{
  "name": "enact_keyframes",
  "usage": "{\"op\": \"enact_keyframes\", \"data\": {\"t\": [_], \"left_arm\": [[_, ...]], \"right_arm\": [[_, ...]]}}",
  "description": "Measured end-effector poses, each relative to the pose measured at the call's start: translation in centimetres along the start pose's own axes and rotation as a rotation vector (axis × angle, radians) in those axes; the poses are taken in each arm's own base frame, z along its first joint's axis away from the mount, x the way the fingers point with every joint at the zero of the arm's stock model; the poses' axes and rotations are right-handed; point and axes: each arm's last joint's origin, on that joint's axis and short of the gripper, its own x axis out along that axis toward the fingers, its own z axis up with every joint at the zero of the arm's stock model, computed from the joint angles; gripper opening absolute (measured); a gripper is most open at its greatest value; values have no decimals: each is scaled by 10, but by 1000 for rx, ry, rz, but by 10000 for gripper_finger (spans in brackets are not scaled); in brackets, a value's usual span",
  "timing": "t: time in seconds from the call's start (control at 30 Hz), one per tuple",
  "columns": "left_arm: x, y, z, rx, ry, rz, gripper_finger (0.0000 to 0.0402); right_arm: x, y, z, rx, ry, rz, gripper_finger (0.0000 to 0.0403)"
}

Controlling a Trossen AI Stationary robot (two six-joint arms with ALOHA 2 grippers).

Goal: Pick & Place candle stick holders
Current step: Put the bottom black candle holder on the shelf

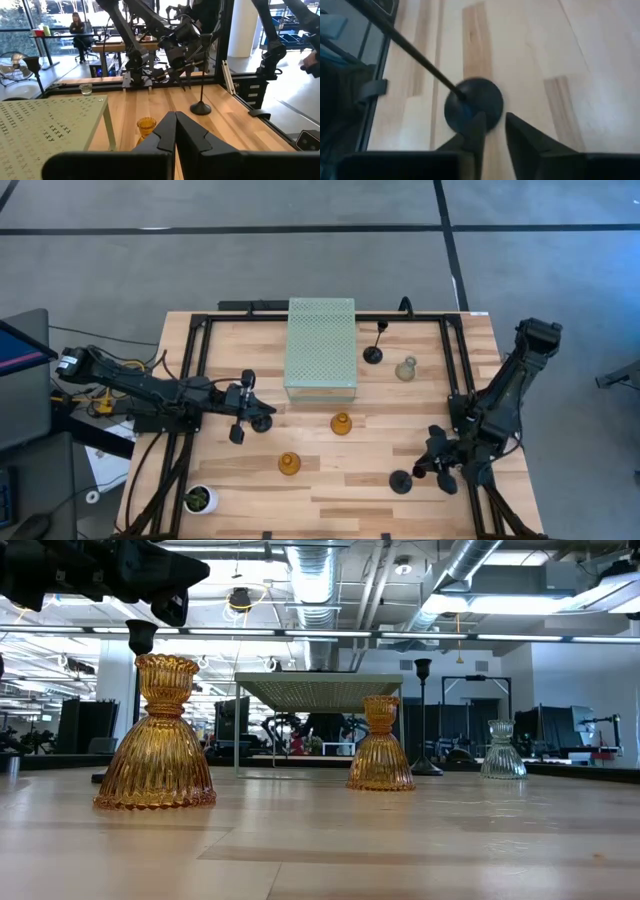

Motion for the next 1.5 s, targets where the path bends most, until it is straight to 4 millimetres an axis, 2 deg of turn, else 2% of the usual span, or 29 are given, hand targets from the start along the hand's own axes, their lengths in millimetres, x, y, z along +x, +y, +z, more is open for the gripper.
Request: {"op": "enact_keyframes", "data": {"t": [0.27, 0.37, 0.47, 0.67, 0.9, 1.07, 1.3, 1.5], "left_arm": [[0, 0, 0, 0, -3, 0, 7], [0, 0, 0, 0, -3, 0, 7], [0, 0, 0, 0, -3, 0, 7], [0, 0, 0, 0, -3, 0, 7], [0, 0, 0, 0, -3, 0, 7], [0, 0, 0, 0, -3, 0, 7], [0, 0, 0, -17, -5, 0, 7], [0, 2, 1, -168, -13, 54, 7]], "right_arm": [[18, 15, 4, -58, -68, 82, 180], [24, 20, 2, -70, -73, 105, 202], [30, 22, -1, -67, -77, 111, 207], [41, 24, -7, -70, -89, 100, 165], [53, 22, -8, -50, -102, 82, 78], [51, 23, -3, -30, -125, 88, 14], [42, 22, 10, 15, -153, 109, 6], [39, 9, 31, 31, -177, 64, 4]]}}
